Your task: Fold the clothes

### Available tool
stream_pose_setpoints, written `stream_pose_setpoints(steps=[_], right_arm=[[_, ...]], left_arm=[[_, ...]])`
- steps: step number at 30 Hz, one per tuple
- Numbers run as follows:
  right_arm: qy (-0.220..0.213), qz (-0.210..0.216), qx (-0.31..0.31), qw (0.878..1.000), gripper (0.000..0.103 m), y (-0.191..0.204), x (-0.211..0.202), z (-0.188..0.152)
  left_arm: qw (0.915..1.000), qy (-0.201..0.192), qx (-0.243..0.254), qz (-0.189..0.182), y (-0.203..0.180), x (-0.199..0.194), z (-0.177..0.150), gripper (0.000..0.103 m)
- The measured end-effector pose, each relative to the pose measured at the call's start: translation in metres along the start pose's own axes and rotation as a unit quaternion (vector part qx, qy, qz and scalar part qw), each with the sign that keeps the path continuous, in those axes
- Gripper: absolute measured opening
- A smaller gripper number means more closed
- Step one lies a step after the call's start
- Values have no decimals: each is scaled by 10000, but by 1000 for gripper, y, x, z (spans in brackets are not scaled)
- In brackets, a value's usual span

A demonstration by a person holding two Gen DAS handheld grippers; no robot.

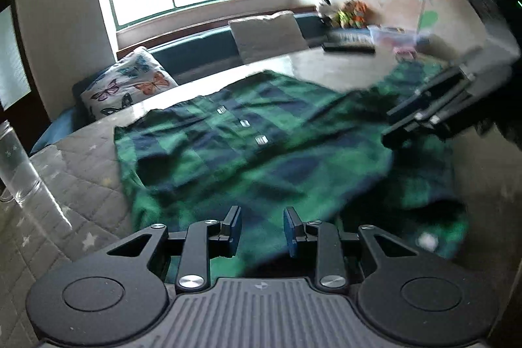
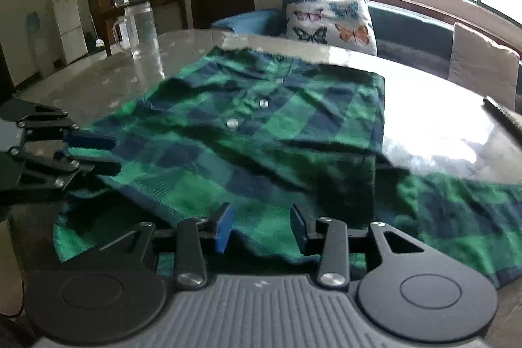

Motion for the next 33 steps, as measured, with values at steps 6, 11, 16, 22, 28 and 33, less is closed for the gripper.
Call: stream_pose_setpoints(steps=[6,11,16,22,28,33], right_arm=[[-83,-67,207,9997,41,-7,-14,-10],[-101,-94,586,9982,42,-22,-21,-21],[-202,-95,609,9979,44,-23,-26,-19],[-169,-112,658,9976,44,-26,-21,-22],[-167,-96,658,9976,44,-27,-22,-23],[-164,-99,654,9977,45,-26,-21,-23]], left_arm=[[9999,-52,-149,28,4,-5,-6,35],[9982,159,-576,15,22,0,-2,35],[9942,204,-1056,-12,49,13,16,34],[9867,612,-1499,116,75,54,16,24],[9844,607,-1620,314,92,63,3,23],[9854,588,-1497,564,96,53,-6,23]])
Point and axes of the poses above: each gripper's, at about its wrist camera, not at the fingertips, and x roughly the way its jaws point, y to its left, z to its top, the point moved 1 cm from there along x, roughly the way its jaws point, and after that the axes turned 14 degrees about z, right-handed, at the moved point
